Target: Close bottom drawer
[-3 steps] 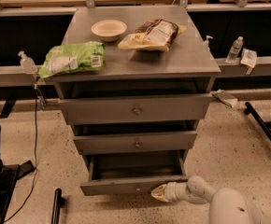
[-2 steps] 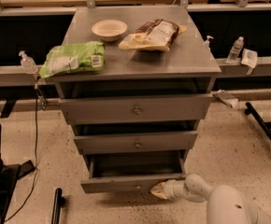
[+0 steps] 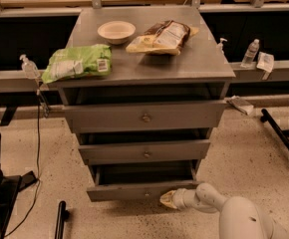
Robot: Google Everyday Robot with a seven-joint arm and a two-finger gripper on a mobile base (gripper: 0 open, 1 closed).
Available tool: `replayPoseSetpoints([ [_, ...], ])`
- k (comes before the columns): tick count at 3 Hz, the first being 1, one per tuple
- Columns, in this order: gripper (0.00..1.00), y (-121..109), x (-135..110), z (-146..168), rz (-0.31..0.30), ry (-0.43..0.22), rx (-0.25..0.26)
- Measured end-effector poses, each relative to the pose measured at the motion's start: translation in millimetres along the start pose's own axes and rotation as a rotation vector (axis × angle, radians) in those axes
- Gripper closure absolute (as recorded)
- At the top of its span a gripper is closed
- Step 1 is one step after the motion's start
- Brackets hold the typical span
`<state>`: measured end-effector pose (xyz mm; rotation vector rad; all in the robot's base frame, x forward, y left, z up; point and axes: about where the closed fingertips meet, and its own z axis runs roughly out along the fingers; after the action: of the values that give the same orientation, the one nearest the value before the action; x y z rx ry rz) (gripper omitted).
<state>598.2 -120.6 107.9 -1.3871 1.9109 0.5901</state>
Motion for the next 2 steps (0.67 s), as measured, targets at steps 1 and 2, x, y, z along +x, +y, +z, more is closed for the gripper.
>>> replayPoseSetpoints([
  [1, 1.0, 3, -2, 5, -0.001, -0.01, -0.016],
  [2, 1.0, -20, -8, 6, -0.007, -0.048, 0.028],
])
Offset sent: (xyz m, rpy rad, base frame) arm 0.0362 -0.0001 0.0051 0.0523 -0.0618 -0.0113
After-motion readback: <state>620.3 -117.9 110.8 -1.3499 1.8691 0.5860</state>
